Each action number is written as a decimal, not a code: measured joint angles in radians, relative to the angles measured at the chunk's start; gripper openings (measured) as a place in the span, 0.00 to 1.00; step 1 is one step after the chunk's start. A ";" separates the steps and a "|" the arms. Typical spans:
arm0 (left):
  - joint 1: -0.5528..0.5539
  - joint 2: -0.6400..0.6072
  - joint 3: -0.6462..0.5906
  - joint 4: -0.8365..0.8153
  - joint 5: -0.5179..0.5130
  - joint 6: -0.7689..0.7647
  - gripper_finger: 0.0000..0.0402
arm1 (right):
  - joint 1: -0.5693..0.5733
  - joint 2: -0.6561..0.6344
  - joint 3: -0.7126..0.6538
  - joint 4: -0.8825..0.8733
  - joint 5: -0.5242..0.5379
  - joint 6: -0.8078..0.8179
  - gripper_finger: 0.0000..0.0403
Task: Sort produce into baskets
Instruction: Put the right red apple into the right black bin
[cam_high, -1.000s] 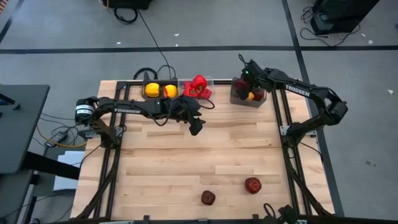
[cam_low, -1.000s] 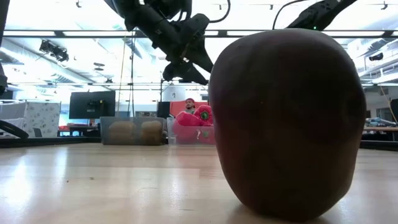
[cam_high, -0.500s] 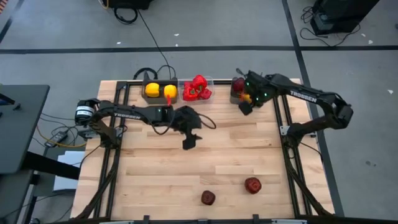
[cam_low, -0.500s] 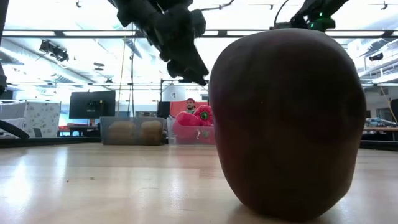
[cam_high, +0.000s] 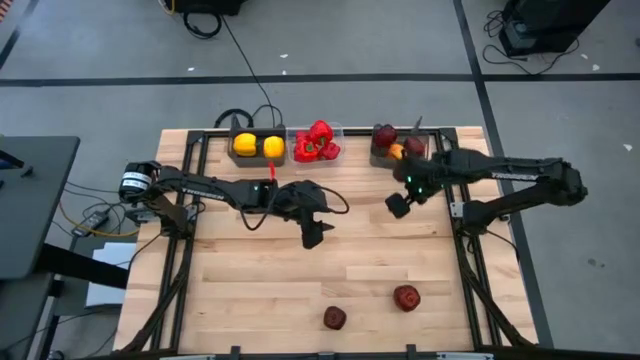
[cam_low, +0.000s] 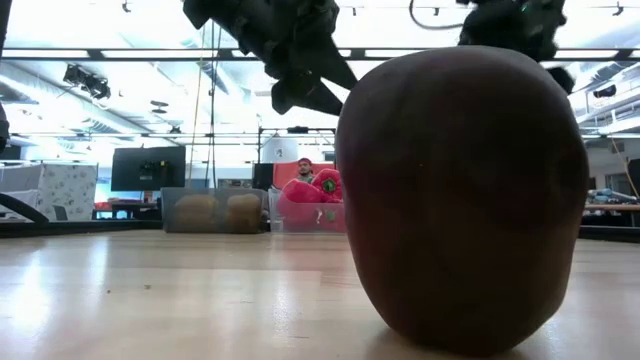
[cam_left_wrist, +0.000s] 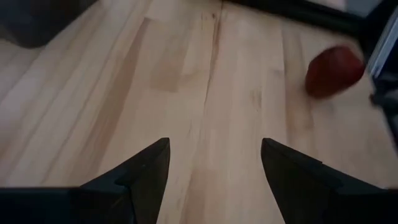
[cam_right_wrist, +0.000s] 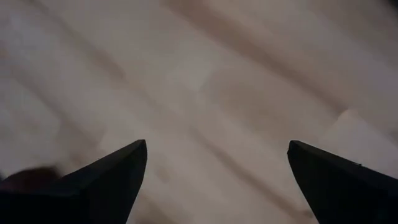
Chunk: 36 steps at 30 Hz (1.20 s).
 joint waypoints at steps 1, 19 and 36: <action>-0.001 0.000 0.000 0.013 0.002 -0.015 0.64 | 0.043 -0.004 0.000 0.005 0.000 0.043 0.99; -0.132 0.069 0.000 0.123 -0.130 -0.113 0.64 | 0.700 0.162 -0.001 0.151 0.152 0.489 0.99; -0.166 0.136 0.000 0.227 -0.111 -0.409 0.64 | 0.919 0.353 -0.001 0.263 0.084 0.666 0.98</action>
